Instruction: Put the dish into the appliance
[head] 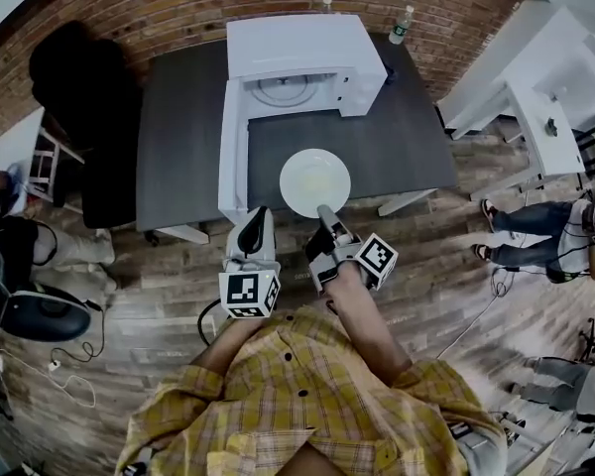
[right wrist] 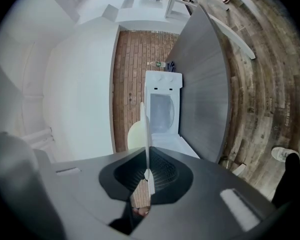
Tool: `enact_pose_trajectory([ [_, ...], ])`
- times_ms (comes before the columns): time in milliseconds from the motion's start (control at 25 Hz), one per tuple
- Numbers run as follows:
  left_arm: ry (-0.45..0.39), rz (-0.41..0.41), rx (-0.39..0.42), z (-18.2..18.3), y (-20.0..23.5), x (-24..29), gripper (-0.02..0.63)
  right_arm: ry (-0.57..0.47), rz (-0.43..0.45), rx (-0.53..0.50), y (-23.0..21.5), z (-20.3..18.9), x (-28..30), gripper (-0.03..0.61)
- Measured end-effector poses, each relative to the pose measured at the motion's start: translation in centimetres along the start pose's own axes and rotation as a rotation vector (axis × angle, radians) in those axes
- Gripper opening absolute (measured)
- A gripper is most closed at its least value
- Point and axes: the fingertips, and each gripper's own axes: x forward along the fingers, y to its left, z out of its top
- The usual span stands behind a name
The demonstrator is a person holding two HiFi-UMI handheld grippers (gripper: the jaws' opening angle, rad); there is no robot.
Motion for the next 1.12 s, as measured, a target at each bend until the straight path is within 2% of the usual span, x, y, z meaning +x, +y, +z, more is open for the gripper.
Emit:
enact_pose_trajectory([
  [200,0.009,-0.055,-0.035,0.2,1.6,2.5,-0.003,-0.039,-0.016,-0.010,0.0,0.2,2.7,0.018],
  [680,0.041,-0.190,-0.063,0.2,3.8,5.8,-0.003,-0.126,-0.034,-0.030,0.3,-0.1,6.3,0.018],
  [880,0.039,-0.231,-0.077,0.5,3.6,6.6,-0.003,-0.140,-0.036,-0.039,0.3,0.2,6.8,0.020],
  [1120,0.038,-0.239,-0.076,0.4,2.8,8.1,-0.003,-0.143,-0.047,-0.024,-0.4,1.8,7.3,0.020],
])
